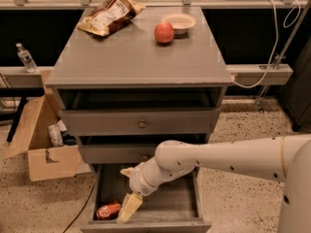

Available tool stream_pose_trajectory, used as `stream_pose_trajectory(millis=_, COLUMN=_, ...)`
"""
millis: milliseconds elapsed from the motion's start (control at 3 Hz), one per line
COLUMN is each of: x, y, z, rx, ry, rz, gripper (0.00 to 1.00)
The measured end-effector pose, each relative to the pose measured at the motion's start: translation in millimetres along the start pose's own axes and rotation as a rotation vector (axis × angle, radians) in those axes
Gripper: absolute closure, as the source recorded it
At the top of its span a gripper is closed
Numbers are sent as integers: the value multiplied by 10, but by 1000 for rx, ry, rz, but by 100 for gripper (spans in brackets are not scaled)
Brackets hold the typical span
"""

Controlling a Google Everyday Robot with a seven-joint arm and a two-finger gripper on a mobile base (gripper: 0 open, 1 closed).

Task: Pick coke can from bottom drawer and place on counter

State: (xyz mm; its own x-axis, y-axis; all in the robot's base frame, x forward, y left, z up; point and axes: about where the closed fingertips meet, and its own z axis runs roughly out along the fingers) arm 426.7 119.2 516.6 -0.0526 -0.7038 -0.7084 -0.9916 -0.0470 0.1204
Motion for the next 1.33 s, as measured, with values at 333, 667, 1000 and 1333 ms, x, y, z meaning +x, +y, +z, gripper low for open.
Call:
stream_pose_trajectory(millis=333, x=460, y=-379, z=349, rx=26, ry=17, rz=-34, gripper=0)
stream_pose_trajectory(millis=667, x=883, y=-716, z=677, rx=31, ry=37, rz=-61, gripper=0)
stream_pose_trajectory(millis=1000, x=1225, y=-986, z=1017, rx=73, ry=97, rz=-63, gripper=0)
stream_pose_trajectory(millis=1333, x=1240, y=-1005, z=1057, rx=72, ry=102, rz=-68, gripper=0)
